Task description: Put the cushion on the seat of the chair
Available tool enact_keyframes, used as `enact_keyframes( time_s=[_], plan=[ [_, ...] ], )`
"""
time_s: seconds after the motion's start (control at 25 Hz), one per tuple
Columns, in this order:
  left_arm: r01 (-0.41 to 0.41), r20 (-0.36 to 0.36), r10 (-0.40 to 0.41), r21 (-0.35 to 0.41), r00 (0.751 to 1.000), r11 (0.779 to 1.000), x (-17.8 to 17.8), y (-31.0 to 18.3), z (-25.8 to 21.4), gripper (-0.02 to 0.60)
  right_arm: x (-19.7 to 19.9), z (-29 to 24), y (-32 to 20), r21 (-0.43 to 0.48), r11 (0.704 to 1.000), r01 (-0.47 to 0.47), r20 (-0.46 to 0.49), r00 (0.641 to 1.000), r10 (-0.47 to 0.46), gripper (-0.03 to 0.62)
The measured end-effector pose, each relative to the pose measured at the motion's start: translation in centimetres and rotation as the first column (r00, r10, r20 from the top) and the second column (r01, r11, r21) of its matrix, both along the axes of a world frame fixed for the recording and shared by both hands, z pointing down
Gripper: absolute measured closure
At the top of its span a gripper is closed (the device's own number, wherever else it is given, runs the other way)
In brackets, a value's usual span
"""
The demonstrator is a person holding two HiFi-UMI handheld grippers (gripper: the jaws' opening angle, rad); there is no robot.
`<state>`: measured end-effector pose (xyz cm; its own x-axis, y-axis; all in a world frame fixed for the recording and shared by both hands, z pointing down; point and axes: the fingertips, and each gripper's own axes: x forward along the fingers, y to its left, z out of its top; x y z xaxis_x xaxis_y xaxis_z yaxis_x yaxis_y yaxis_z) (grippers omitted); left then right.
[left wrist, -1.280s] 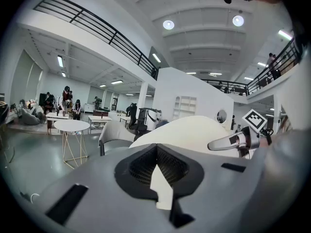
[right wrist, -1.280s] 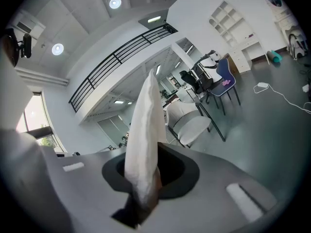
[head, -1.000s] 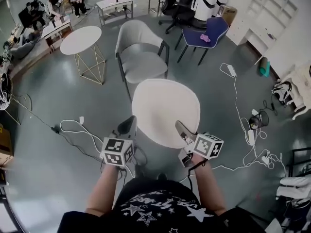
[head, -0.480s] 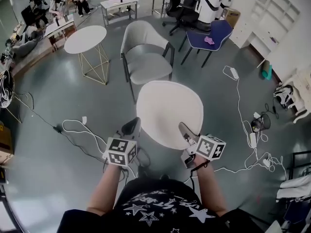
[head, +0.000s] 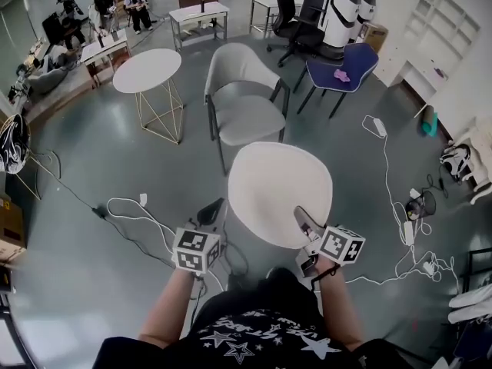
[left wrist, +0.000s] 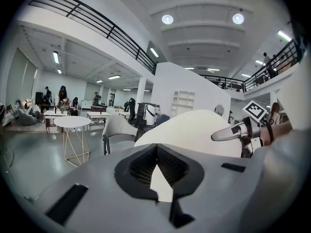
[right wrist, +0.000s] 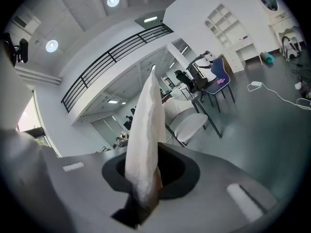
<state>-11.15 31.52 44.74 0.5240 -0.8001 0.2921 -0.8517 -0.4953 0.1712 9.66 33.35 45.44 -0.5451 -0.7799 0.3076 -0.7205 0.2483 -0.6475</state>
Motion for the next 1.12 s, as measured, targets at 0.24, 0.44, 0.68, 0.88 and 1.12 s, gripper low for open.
enact_keyframes(
  time_s=[0.24, 0.44, 0.68, 0.88, 1.12],
  plan=[
    [0.024, 0.019, -0.023, -0.038, 1.000, 0.999, -0.6, -2.2, 0.9, 0.572, 0.2, 1.4, -3.7, -0.033, 0.999, 0.017, -0.001, 1.000, -0.017, 0.535],
    [0.112, 0.017, -0.112, -0.024, 0.994, 0.993, -1.4, -6.7, 1.6, 0.572, 0.1, 2.5, -9.8, -0.046, 0.997, 0.064, 0.037, 0.997, -0.063, 0.534],
    [0.174, 0.053, -0.172, -0.034, 0.984, 0.984, -0.3, -13.1, 1.5, 0.572, 0.9, 2.7, -18.8, -0.059, 0.989, 0.133, 0.050, 0.990, -0.130, 0.534],
    [0.220, 0.046, -0.217, -0.068, 0.975, 0.973, 1.6, -18.1, 2.0, 0.572, 2.6, 2.9, -24.9, -0.072, 0.984, 0.166, 0.066, 0.985, -0.161, 0.534],
    [0.241, 0.044, -0.237, -0.102, 0.970, 0.965, 5.0, -23.3, 3.2, 0.572, 5.4, 4.6, -30.5, -0.119, 0.975, 0.189, 0.080, 0.980, -0.180, 0.535]
  ],
)
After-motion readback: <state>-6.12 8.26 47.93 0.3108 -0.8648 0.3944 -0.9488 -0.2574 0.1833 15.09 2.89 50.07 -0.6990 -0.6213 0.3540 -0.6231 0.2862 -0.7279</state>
